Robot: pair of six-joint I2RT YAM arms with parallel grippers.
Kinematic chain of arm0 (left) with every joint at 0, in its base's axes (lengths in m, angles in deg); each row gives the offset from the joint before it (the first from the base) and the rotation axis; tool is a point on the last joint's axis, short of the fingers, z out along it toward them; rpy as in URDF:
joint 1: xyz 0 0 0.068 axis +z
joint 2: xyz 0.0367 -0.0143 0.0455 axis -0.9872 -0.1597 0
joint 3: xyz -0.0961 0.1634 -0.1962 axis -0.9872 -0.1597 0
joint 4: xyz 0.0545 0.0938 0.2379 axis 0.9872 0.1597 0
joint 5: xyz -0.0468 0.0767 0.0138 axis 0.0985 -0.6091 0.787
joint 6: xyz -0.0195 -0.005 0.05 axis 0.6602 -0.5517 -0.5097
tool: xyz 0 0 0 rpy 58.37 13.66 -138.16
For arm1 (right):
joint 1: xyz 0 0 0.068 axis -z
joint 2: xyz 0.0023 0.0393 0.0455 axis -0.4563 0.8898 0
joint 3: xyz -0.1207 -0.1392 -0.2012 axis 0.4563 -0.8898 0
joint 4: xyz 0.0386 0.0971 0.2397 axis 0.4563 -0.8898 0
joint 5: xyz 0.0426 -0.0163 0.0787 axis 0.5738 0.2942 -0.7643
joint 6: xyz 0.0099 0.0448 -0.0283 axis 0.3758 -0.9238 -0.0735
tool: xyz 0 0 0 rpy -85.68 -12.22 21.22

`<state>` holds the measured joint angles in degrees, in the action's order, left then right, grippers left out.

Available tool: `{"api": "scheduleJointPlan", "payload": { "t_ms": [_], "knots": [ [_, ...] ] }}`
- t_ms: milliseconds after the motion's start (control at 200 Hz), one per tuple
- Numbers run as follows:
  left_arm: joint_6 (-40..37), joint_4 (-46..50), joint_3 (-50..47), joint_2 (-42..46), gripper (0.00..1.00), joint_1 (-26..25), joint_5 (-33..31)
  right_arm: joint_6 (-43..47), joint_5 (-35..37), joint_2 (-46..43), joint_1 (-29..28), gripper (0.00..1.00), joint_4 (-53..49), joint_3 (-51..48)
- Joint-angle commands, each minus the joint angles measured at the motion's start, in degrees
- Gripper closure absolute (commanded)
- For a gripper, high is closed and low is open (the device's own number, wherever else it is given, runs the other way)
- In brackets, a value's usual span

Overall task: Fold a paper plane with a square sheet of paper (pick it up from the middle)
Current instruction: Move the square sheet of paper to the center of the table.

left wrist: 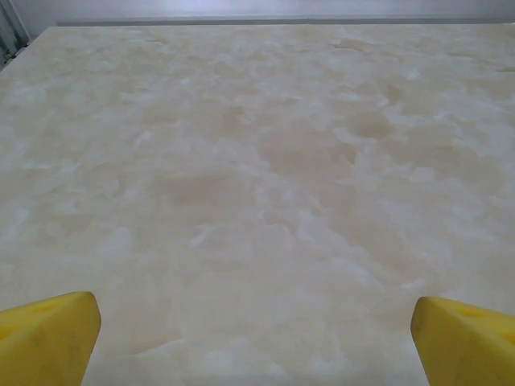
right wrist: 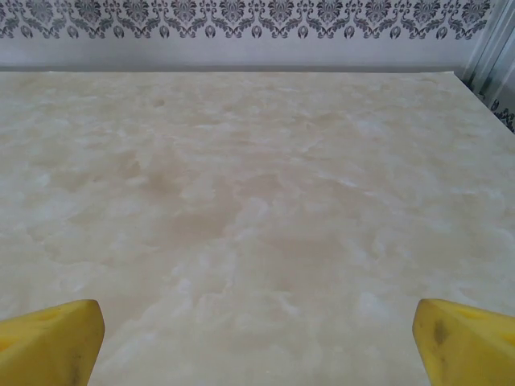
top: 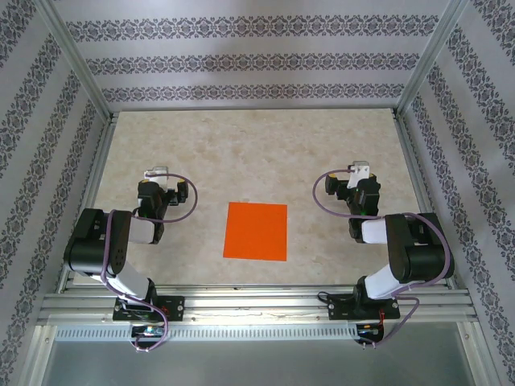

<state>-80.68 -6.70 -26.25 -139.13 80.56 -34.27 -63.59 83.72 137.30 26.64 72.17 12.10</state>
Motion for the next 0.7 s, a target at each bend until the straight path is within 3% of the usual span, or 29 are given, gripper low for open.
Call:
{"api": "scheduleJointPlan", "payload": {
  "t_ms": [0, 694],
  "knots": [
    [-1.19, -0.86, 0.92, -0.01, 0.01, 0.63, 0.85, -0.57, -1.91, 0.26, 0.45, 0.02, 1.13, 0.76],
    [-1.5, -0.49, 1.09, -0.01, 0.01, 0.69, 2.69, -1.17, 0.56, 0.47, 0.25, 0.02, 1.08, 0.84]
  ]
}}
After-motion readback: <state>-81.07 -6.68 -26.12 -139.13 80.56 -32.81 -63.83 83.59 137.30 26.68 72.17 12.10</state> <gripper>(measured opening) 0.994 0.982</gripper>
